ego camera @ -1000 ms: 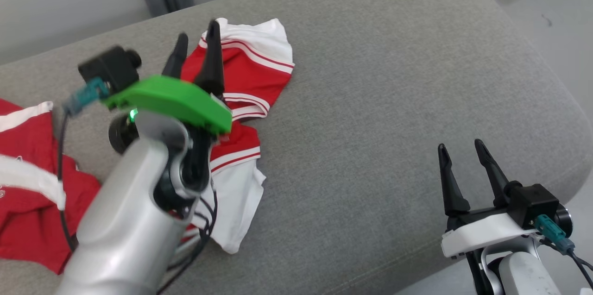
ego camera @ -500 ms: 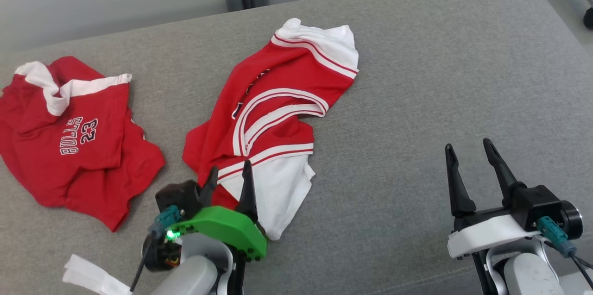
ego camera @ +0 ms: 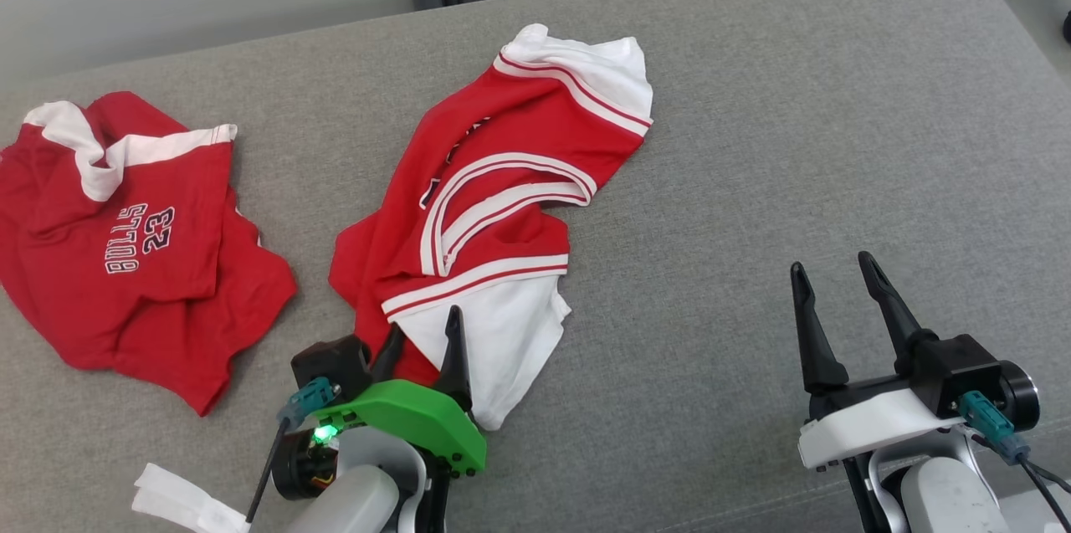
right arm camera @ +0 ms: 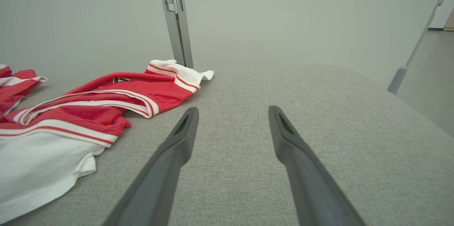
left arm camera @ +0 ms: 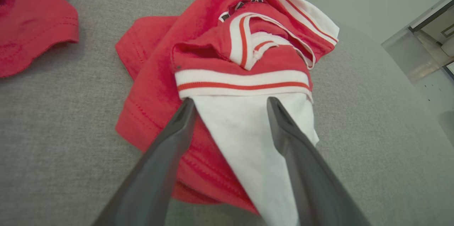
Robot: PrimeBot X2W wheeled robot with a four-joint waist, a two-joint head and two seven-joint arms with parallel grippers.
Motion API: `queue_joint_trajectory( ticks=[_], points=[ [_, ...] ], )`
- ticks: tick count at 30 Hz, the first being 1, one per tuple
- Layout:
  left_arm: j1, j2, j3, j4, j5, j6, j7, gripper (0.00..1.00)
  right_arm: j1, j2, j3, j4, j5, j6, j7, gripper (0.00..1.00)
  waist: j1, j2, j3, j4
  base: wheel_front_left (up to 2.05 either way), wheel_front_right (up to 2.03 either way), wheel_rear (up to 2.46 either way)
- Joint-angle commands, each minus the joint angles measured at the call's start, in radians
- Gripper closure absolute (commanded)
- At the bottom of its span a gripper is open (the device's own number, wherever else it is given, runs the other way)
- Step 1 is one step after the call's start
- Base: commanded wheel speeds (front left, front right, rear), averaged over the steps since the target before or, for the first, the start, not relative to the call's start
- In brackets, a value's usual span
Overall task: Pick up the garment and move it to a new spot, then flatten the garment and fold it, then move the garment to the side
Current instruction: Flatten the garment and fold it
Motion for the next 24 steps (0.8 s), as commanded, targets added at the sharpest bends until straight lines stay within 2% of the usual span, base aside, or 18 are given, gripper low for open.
queue_joint_trajectory(
  ticks=[1,2,6,9,14,18,24],
  points=[
    [-0.018,-0.001,0.004,0.008,-0.003,-0.007,-0.006,0.48,-0.006,-0.002,-0.001,0.003,0.005,0.0,-0.004,0.0,0.0,0.0,0.0,-0.005,0.0,0.0,0.0],
    [-0.02,-0.003,0.005,0.012,-0.005,-0.01,-0.008,1.0,-0.007,-0.002,-0.002,0.003,0.008,0.0,-0.004,0.0,0.0,0.0,-0.001,-0.008,0.0,0.0,0.0],
    [-0.038,0.003,-0.007,0.019,0.014,-0.024,-0.009,1.0,-0.006,-0.002,0.002,0.006,0.018,0.0,-0.004,0.0,0.0,0.0,-0.007,-0.021,0.0,0.0,0.0],
    [-0.065,0.015,-0.033,-0.014,0.053,-0.017,-0.004,1.0,-0.002,-0.002,-0.001,0.007,0.024,0.0,-0.004,0.0,0.0,0.0,-0.011,-0.029,0.0,0.0,0.0],
    [-0.163,0.02,-0.119,-0.129,0.129,-0.018,0.08,1.0,-0.002,-0.002,0.006,0.014,0.036,0.0,-0.004,0.0,0.0,0.0,-0.02,-0.051,0.0,0.0,0.0],
    [-0.282,-0.023,-0.187,-0.132,0.17,-0.042,0.173,1.0,-0.028,-0.002,0.032,0.019,0.054,0.0,-0.004,0.0,0.0,0.0,-0.014,-0.1,0.0,0.0,0.0],
    [-0.445,-0.112,-0.275,0.033,0.209,-0.111,0.255,1.0,-0.051,-0.002,0.063,0.029,0.093,0.0,-0.004,0.0,0.0,0.0,0.009,-0.223,0.0,0.0,0.0]
  ],
)
